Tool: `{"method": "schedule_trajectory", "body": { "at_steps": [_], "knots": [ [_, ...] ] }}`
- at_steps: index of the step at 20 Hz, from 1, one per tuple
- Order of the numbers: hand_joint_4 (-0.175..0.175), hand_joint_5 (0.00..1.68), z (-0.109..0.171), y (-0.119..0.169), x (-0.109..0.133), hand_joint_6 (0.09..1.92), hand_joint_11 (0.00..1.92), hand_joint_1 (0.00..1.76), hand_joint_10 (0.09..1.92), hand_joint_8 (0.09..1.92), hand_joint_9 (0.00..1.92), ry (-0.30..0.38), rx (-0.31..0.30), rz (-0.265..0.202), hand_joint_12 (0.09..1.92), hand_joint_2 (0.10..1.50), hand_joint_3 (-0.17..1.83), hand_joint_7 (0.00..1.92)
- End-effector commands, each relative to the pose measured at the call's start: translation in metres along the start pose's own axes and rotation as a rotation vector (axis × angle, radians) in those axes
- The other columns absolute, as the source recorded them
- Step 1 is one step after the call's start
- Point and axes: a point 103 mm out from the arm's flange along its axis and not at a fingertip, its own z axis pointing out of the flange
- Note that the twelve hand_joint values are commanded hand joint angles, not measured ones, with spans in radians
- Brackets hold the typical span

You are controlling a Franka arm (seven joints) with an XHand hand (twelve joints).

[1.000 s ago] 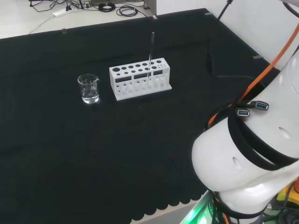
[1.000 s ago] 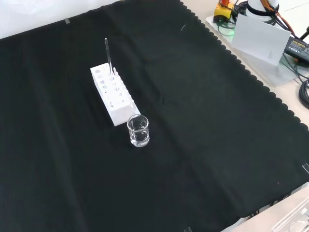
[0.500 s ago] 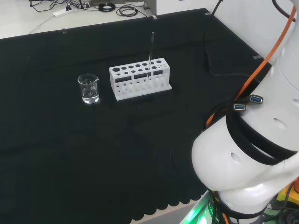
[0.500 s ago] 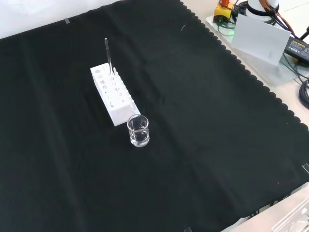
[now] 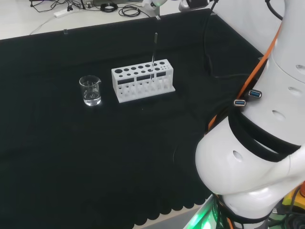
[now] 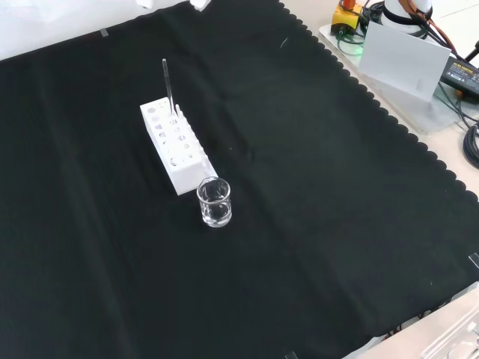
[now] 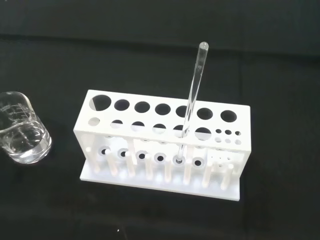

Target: Take the glass rod from the white test tube rack.

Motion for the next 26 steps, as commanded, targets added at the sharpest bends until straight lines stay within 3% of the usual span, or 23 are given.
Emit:
{"method": "schedule_trajectory", "body": {
  "at_steps": [1,11,26],
  "knots": [
    [-0.088,0.25,0.015,0.017,-0.004,0.09,0.06,0.36,0.8,0.76,0.36,-0.007,-0.025,-0.015,1.41,1.22,-0.17,0.17],
    [-0.098,0.3,0.035,0.034,-0.019,0.09,0.17,0.38,0.77,0.78,0.48,0.032,-0.038,-0.075,1.38,1.22,-0.17,0.23],
    [-0.109,0.33,0.059,0.047,-0.025,0.09,0.25,0.38,0.73,0.78,0.59,0.05,-0.011,-0.076,1.36,1.23,-0.17,0.28]
  ]
}}
